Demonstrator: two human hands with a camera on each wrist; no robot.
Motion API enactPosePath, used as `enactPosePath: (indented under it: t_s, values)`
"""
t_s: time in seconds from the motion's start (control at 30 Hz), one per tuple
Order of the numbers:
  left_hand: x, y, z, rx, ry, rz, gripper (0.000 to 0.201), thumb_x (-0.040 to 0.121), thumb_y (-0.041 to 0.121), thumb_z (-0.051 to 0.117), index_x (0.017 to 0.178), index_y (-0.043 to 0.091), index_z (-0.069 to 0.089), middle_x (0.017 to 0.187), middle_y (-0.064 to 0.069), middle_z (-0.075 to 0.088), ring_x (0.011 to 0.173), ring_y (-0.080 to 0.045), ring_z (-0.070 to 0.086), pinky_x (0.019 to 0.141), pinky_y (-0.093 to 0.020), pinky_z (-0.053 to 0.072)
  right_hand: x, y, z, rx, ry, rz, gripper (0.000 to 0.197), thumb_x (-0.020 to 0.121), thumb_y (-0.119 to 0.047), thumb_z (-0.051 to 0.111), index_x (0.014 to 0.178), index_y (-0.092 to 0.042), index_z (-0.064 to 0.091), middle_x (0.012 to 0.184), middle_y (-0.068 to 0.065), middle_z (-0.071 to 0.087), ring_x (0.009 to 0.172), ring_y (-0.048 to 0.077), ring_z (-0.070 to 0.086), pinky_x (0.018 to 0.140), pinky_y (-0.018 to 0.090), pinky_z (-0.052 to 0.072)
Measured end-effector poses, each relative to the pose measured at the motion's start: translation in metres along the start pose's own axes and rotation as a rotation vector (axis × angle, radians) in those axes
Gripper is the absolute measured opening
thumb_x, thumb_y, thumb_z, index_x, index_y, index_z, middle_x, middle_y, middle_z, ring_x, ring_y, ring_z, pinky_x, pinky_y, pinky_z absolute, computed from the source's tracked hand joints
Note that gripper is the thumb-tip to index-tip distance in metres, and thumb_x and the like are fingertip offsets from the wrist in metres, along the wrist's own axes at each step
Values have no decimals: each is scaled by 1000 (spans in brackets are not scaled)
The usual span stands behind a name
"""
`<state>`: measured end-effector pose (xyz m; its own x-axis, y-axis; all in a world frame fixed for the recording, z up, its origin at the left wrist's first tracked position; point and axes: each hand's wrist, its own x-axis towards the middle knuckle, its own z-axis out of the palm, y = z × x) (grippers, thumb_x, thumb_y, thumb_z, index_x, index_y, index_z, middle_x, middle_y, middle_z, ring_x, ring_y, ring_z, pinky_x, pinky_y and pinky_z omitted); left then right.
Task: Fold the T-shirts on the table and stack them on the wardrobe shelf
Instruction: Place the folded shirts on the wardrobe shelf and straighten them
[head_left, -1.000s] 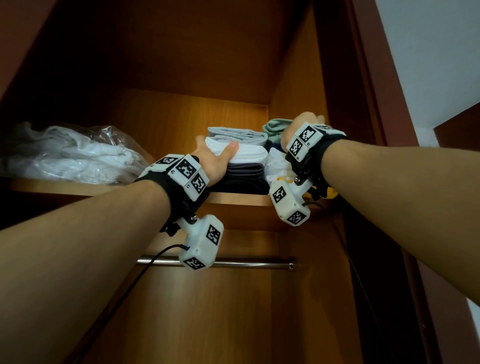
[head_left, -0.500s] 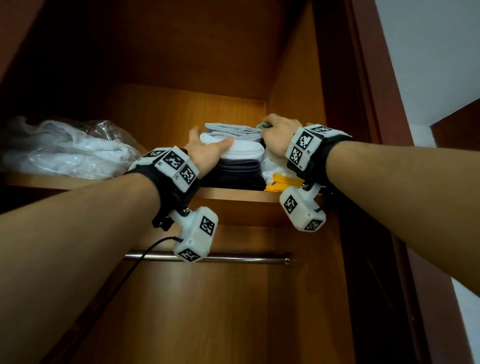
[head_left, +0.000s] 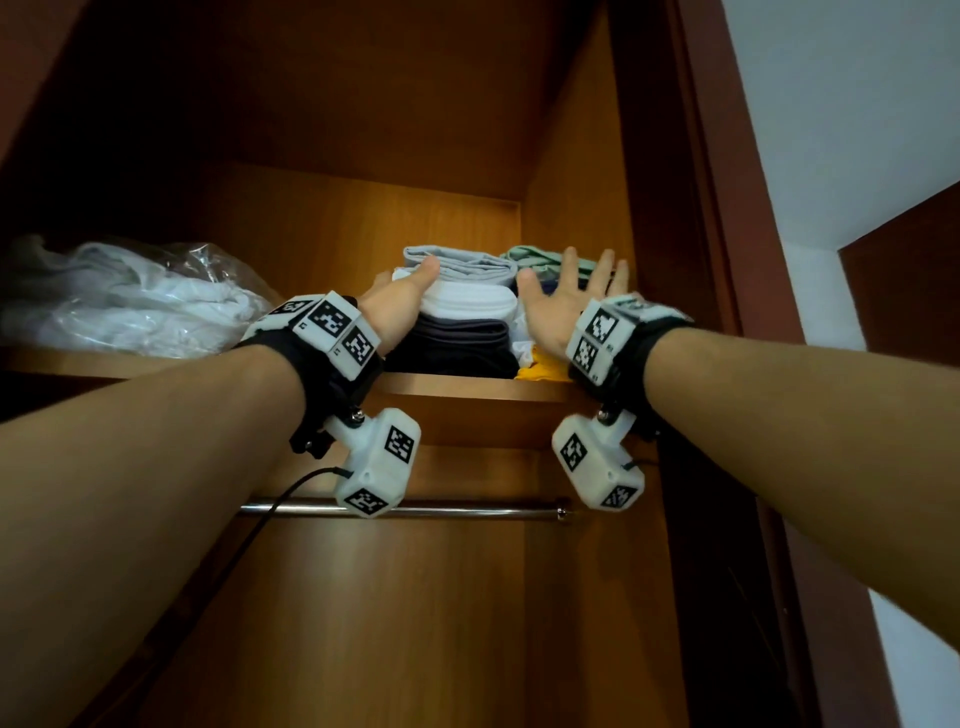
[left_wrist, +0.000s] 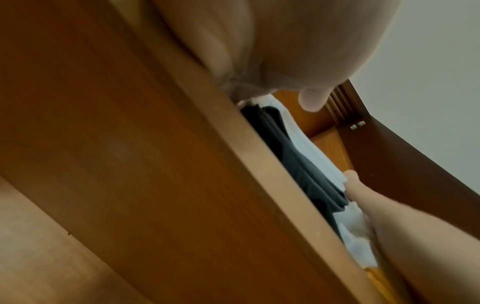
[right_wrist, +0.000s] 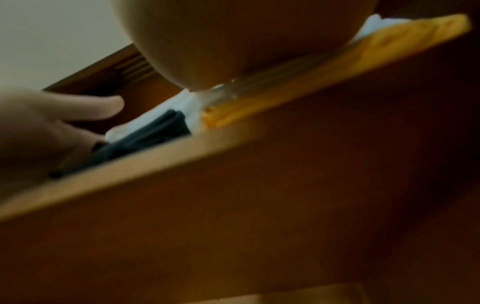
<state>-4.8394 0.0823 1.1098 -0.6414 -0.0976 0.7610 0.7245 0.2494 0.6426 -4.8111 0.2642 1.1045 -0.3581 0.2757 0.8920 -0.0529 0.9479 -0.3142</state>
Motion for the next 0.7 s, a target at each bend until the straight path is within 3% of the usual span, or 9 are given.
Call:
enactPosePath:
  t_s: [0.1, 0.17, 0.43, 0.6, 0.7]
  values:
    - [10, -6, 2, -37, -60, -23, 131, 45, 92, 56, 151, 20, 28, 148, -9, 44, 129, -35, 48, 108, -50, 38, -8, 9, 12, -29, 94, -58, 74, 94, -67, 11, 155, -25, 2, 162, 8, -10, 148, 24, -13, 118, 49, -3]
    - [25, -15, 2, -46, -85, -39, 142, 28, 96, 61, 148, 27, 33, 142, -7, 51, 124, -34, 53, 105, -51, 41, -9, 10, 15, -21, 142, -81, 74, 94, -67, 9, 155, -24, 4, 162, 5, -9, 148, 21, -13, 116, 50, -5]
    - [58, -38, 1, 2, -157, -27, 121, 36, 95, 65, 139, 37, 43, 135, 0, 58, 118, -29, 59, 101, -50, 44, -9, 14, 21, 76, 208, -71, 75, 95, -65, 11, 154, -19, 15, 163, 4, 0, 149, 19, -7, 118, 46, -2]
    - [7, -8, 1, 88, -66, -18, 134, 41, 92, 54, 151, 24, 21, 145, -6, 42, 129, -33, 46, 107, -50, 39, -28, 16, 24, 108, 166, -34, 78, 94, -66, 11, 155, -19, 1, 161, 4, -15, 148, 18, -16, 119, 43, -7]
    - [0, -4, 4, 109, -79, -20, 140, 38, 85, 62, 152, 19, 16, 148, -7, 39, 133, -31, 43, 110, -47, 37, -33, 22, 24, 74, 79, -74, 77, 94, -66, 8, 155, -20, -3, 161, 6, -17, 147, 20, -18, 120, 44, -9]
